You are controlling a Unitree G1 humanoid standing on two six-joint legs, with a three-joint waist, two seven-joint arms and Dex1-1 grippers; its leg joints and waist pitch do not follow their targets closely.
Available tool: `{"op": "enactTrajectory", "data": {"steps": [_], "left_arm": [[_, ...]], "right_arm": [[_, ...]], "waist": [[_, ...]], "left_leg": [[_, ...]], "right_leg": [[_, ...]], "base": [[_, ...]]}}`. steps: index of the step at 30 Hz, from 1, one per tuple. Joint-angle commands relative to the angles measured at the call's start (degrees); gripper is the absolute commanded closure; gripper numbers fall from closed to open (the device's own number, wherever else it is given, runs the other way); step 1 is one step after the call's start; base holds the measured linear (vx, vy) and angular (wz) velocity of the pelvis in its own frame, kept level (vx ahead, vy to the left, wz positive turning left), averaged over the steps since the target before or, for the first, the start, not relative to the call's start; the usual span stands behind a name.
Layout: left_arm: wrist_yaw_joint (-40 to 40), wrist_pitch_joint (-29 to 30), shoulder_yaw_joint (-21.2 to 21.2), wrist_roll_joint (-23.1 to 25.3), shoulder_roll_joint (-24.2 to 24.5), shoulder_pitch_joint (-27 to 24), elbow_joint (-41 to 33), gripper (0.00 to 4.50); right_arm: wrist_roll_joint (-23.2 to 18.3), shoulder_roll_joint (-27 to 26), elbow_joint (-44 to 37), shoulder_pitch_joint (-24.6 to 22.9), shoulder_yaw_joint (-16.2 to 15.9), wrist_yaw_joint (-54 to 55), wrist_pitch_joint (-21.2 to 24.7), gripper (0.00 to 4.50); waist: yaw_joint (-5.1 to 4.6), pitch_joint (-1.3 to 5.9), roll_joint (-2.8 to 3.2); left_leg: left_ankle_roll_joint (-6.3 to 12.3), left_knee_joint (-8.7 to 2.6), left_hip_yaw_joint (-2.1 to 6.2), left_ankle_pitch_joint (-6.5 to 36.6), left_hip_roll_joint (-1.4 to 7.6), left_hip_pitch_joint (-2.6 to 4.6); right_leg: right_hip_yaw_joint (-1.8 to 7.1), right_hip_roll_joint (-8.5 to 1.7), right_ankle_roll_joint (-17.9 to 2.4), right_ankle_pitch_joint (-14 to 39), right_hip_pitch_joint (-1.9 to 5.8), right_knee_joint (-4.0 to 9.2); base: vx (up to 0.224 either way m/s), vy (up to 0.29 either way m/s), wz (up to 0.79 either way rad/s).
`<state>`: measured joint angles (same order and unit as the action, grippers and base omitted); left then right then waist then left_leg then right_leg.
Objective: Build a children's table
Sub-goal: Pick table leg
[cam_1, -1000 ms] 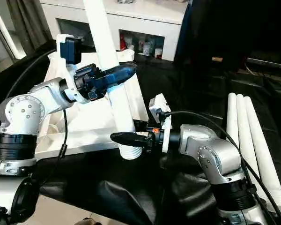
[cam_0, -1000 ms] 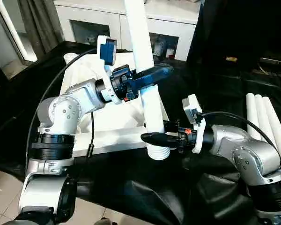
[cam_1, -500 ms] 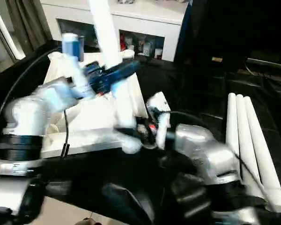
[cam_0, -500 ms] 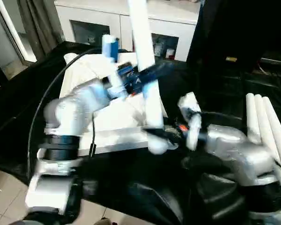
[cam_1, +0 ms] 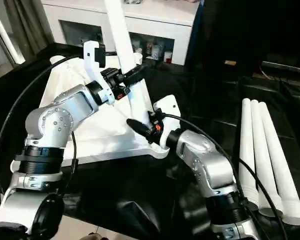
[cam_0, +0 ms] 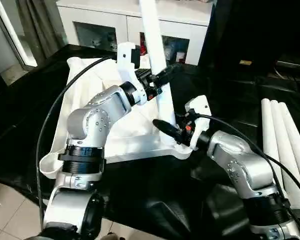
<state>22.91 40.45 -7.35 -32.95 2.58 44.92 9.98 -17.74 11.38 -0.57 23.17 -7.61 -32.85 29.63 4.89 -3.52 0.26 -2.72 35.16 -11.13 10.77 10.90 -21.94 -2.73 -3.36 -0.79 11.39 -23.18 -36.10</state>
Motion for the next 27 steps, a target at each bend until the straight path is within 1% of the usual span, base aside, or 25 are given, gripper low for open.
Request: {"op": "enactTrajectory", "data": {"steps": [1,3,4,9,10,11,12,13,14,15,16,18,19,20,21,22,24,25,26,27], "left_arm": [[-2.1,0.9,-1.6,-0.1,0.0,0.0,-0.2,2.30],[-2.9,0.8,-1.9,-0.3,-0.2,0.0,-0.2,2.56],[-3.2,1.0,-1.9,-0.4,-0.2,0.0,-0.1,2.59],[-2.4,1.8,-2.1,-1.3,0.0,0.1,-0.6,2.67],[-1.9,2.0,-2.0,-1.6,0.1,0.2,-0.8,2.67],[1.8,2.2,-0.8,-2.1,1.3,0.2,-1.3,2.67],[3.8,2.4,-0.1,-2.4,2.0,0.2,-1.6,2.67],[4.1,2.4,0.0,-2.5,2.1,0.2,-1.6,2.67],[7.0,2.5,1.2,-3.0,3.1,0.1,-2.2,2.67],[8.7,2.7,1.9,-3.2,3.7,0.0,-2.6,2.67],[12.5,3.1,3.7,-3.7,5.2,-0.3,-3.5,2.67],[16.4,3.7,5.2,-4.3,6.7,-0.3,-3.9,2.67],[19.3,3.7,6.0,-4.6,7.7,-0.1,-4.1,2.67],[23.0,3.8,6.8,-5.2,8.9,0.1,-4.2,2.67],[24.1,3.8,6.9,-5.3,9.2,0.2,-4.1,2.67],[25.7,3.9,6.8,-6.1,9.5,0.4,-4.2,2.67],[30.1,4.6,6.2,-8.7,10.2,0.7,-4.7,2.67],[30.8,4.7,6.2,-9.1,10.4,0.7,-4.8,2.67],[32.4,4.9,5.9,-10.4,10.6,0.6,-5.1,2.67],[33.2,5.0,5.7,-11.0,10.7,0.6,-5.3,2.67]], "right_arm": [[0.3,-0.2,-0.1,1.1,-0.7,0.0,-1.8,2.54],[0.8,-0.3,0.1,1.2,-0.9,-0.1,-2.2,2.54],[1.0,-0.4,0.3,1.2,-0.9,-0.1,-2.3,2.54],[1.1,-0.4,0.3,1.5,-1.0,-0.5,-2.2,2.54],[0.9,-0.4,0.3,1.6,-0.9,-0.6,-2.0,1.84],[-1.0,0.5,-0.4,1.5,-0.8,-3.1,-0.7,1.84],[-1.7,1.1,-0.9,1.5,-0.9,-4.6,-0.3,1.84],[-1.8,1.2,-0.9,1.4,-0.9,-4.8,-0.2,1.78],[-3.1,2.2,-1.6,1.3,-1.0,-6.8,1.3,1.65],[-3.7,3.0,-2.3,1.1,-1.2,-8.0,2.0,1.50],[-5.2,4.9,-3.8,0.5,-1.6,-11.1,3.6,1.43],[-6.7,6.2,-4.6,0.3,-1.1,-12.5,5.6,1.40],[-7.5,7.5,-5.4,0.0,-1.2,-14.2,6.3,1.21],[-8.9,9.2,-6.5,-0.3,-1.2,-16.6,7.6,1.09],[-9.5,9.6,-6.8,-0.4,-1.1,-17.2,8.1,1.09],[-9.8,9.9,-7.0,-0.4,-1.1,-17.7,8.5,1.02],[-10.6,10.8,-7.7,-0.5,-1.3,-19.1,9.2,1.02],[-10.7,11.0,-7.8,-0.5,-1.3,-19.4,9.3,1.02],[-11.1,11.2,-8.0,-0.6,-1.4,-19.7,9.6,1.32],[-11.2,11.3,-8.1,-0.7,-1.5,-19.8,9.9,1.32]], "waist": [[-0.20,4.31,-0.02],[-0.19,4.35,0.01],[-0.17,4.35,-0.13],[-0.15,4.33,-0.10],[-0.17,4.29,-0.06],[-0.14,4.27,-0.13],[-0.05,4.30,-0.06],[-0.04,4.28,-0.03],[-0.08,4.31,-0.13],[-0.05,4.31,-0.13],[0.09,4.29,-0.11],[0.18,4.32,0.03],[0.06,4.27,-0.10],[0.15,4.21,-0.13],[0.15,4.17,-0.11],[0.22,4.14,0.10],[0.08,4.22,-0.05],[0.07,4.24,-0.05],[0.01,4.22,0.00],[-0.03,4.19,-0.06]], "left_leg": [[0.15,-3.69,1.24,5.9,1.88,0.92],[0.27,-3.64,1.24,5.6,1.90,0.88],[0.41,-3.62,1.20,5.5,1.89,0.88],[0.50,-3.66,1.21,5.6,1.88,0.93],[0.49,-3.69,1.22,5.6,1.89,0.91],[0.57,-3.72,1.22,5.8,1.88,0.97],[0.84,-3.70,1.21,6.0,1.87,1.00],[0.81,-3.72,1.22,5.9,1.93,0.96],[0.79,-3.70,1.20,5.7,1.93,0.99],[0.96,-3.70,1.21,5.4,1.88,1.00],[1.27,-3.72,1.24,5.3,1.93,1.07],[1.41,-3.70,1.20,4.9,2.08,1.03],[1.37,-3.70,1.16,5.0,2.07,0.98],[1.46,-3.75,1.15,5.6,1.97,1.04],[1.42,-3.73,1.12,5.8,1.98,1.04],[1.07,-3.75,1.13,6.1,2.04,1.05],[0.68,-3.73,1.10,6.1,1.92,1.04],[0.55,-3.74,1.15,6.0,1.97,0.98],[0.49,-3.73,1.14,6.2,2.00,1.01],[0.53,-3.71,1.12,6.3,1.97,1.00]], "right_leg": [[2.64,-4.02,-11.3,4.0,3.45,4.17],[2.64,-4.00,-11.5,3.3,3.44,4.10],[2.66,-4.02,-11.5,3.1,3.43,4.08],[2.63,-4.04,-11.4,3.8,3.43,4.14],[2.64,-4.03,-11.4,3.8,3.39,4.13],[2.63,-4.05,-11.3,4.3,3.36,4.24],[2.66,-4.06,-11.1,4.7,3.38,4.24],[2.68,-4.07,-11.0,4.5,3.38,4.19],[2.65,-4.02,-11.2,4.0,3.36,4.11],[2.66,-4.00,-11.3,3.7,3.40,4.07],[2.66,-3.99,-11.4,3.6,3.44,4.07],[2.71,-4.08,-11.6,2.8,3.38,3.80],[2.69,-4.06,-11.8,3.0,3.36,3.90],[2.68,-4.16,-11.7,4.4,3.47,4.12],[2.74,-4.16,-11.6,5.1,3.41,4.17],[2.76,-4.16,-11.4,5.8,3.35,4.17],[2.69,-4.18,-11.9,5.9,3.37,4.17],[2.68,-4.20,-12.1,5.6,3.42,4.05],[2.66,-4.19,-12.3,5.6,3.34,4.11],[2.67,-4.14,-12.3,5.6,3.36,4.13]], "base": [[0.000,0.000,0.00],[0.000,0.000,0.00],[0.000,0.000,0.00],[0.000,0.000,0.00],[0.000,0.000,0.00],[0.000,0.000,0.00],[0.000,0.000,0.00],[0.000,0.000,0.00],[0.000,0.000,0.00],[0.000,0.000,0.00],[0.000,0.000,0.00],[0.000,0.000,0.00],[0.000,0.000,0.00],[0.000,0.000,0.00],[0.000,0.000,0.00],[0.000,0.000,0.00],[0.000,0.000,0.00],[0.000,0.000,0.00],[0.000,0.000,0.00],[0.000,0.000,0.00]]}}
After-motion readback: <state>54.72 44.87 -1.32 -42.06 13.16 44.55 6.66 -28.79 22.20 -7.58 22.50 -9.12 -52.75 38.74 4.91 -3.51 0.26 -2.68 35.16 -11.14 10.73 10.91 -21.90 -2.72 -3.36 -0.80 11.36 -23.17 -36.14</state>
